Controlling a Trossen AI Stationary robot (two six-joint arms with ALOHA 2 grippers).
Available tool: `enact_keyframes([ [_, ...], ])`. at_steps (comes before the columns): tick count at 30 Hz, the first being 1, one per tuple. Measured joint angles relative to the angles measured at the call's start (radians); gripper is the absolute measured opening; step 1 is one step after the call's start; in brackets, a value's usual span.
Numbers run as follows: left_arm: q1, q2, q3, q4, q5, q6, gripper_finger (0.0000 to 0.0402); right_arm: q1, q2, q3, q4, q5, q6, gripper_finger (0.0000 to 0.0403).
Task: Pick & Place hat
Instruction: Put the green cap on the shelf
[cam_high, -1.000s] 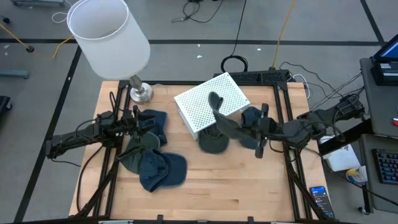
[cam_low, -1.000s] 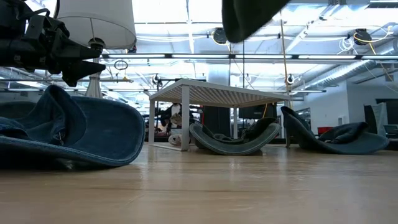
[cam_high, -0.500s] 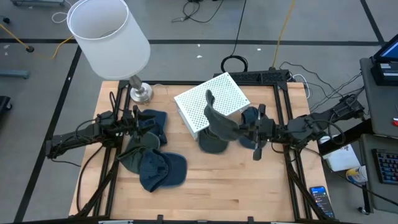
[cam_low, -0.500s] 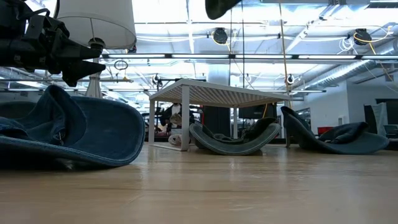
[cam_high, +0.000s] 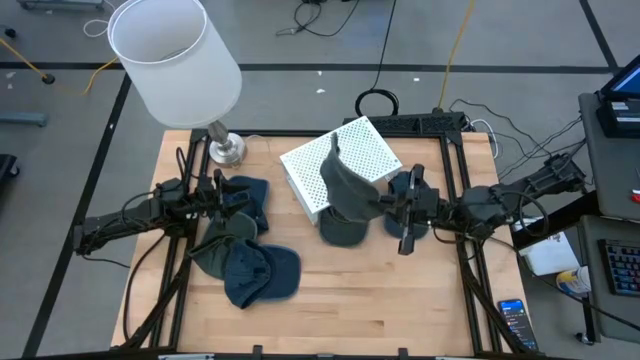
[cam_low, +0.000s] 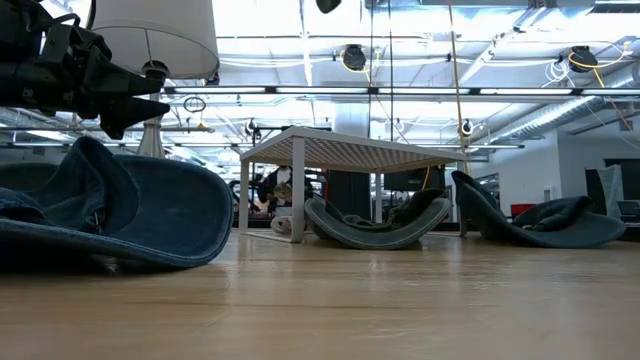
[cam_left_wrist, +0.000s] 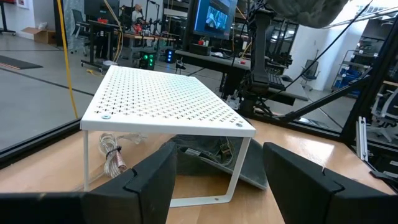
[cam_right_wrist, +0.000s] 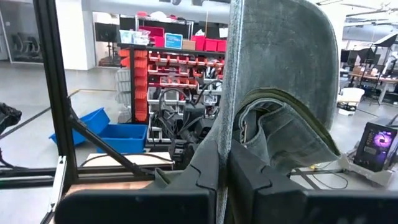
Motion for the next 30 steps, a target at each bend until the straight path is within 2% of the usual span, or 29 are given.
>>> enact_keyframes([
  [7,0.000,0.000,0.000,0.015,0.000,-0.018,0.0241,0.000,0.002,0.000,0.010,0.001,0.048,0.0006],
  [12,0.000,0.004,0.000,0.072,0.015,-0.161,0.0241,0.000,0.002,0.000,0.046,0.002,0.052,0.0006],
  [21,-0.009,0.007,0.006,0.232,0.168,-0.336,0.0241,-0.016,0.040,0.000,0.216,-0.005,-0.077,0.0006],
  [26,-0.063,0.048,0.094,0.214,0.182,-0.303,0.0241,-0.049,0.063,0.000,0.289,-0.106,-0.132,0.0006],
  [30,-0.126,0.117,0.211,0.140,0.126,-0.240,0.0241,-0.076,0.065,0.000,0.294,-0.179,-0.132,0.0006],
])
